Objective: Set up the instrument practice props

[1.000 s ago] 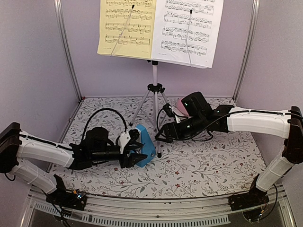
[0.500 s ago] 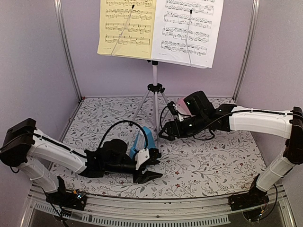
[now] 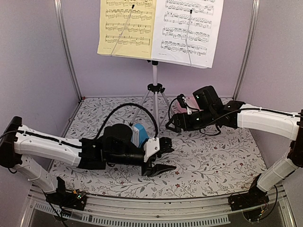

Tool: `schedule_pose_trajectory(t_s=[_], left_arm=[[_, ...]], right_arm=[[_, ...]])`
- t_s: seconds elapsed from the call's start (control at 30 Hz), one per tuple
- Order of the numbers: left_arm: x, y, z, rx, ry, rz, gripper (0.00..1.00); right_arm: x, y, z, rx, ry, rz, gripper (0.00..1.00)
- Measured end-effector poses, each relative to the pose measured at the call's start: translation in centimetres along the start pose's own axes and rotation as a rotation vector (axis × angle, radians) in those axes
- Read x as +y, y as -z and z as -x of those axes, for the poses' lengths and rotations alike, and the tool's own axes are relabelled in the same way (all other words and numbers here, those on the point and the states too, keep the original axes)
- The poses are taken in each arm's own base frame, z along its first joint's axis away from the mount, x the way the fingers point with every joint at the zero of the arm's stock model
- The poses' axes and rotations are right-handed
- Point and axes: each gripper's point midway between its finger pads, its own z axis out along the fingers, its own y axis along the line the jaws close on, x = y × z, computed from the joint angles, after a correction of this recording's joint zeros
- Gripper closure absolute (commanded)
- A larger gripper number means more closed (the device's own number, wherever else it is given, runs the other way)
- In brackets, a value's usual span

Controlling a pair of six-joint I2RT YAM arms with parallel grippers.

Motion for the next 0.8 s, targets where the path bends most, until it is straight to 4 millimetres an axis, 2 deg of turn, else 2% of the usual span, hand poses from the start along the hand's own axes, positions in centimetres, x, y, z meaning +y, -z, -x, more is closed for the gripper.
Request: schedule_pose_trajectory(t_s=[0.1,0.2,0.23,0.3,0.37,0.47,0.53,0.7,0.8], left_arm=[[2.2,1.7,5.0,-0.087,-0.013,0.055,0.33],[5.4,4.6,9.6,-0.181,-0.009,0.142,0.32],[6.9,5.9,10.8,-0.207,-0.004,0.181,0.32],[8.8,7.5,11.7,-0.223,0.008,0.24,0.31],[10.5,8.9,11.8,-0.219,0.028,0.291,0.3],[12.6,10.8,10.9,-0.193,0.072,0.353,0.25],[13.9,12.4,10.2,-0.186,0.102,0.402,0.2],[17.0,17.2,9.1,-0.193,0.198,0.537,0.12],[18.9,19.5,8.0,-0.19,0.275,0.609,0.02]], right_arm=[[0.0,0.0,0.0,-0.001,0.0,0.0,0.09],[-0.1,0.0,0.1,-0.003,0.001,0.0,0.07],[-0.1,0.0,0.1,-0.003,0.002,0.0,0.07],[-0.1,0.0,0.2,-0.004,0.003,0.001,0.05],[0.0,0.0,0.3,-0.009,0.006,0.005,0.04],[-0.1,0.1,0.6,-0.018,0.009,0.011,0.0],[-0.1,0.1,0.7,-0.02,0.01,0.014,0.01],[-0.3,0.4,1.0,-0.027,0.016,0.022,0.01],[-0.3,1.1,1.2,-0.041,0.015,0.031,0.01]])
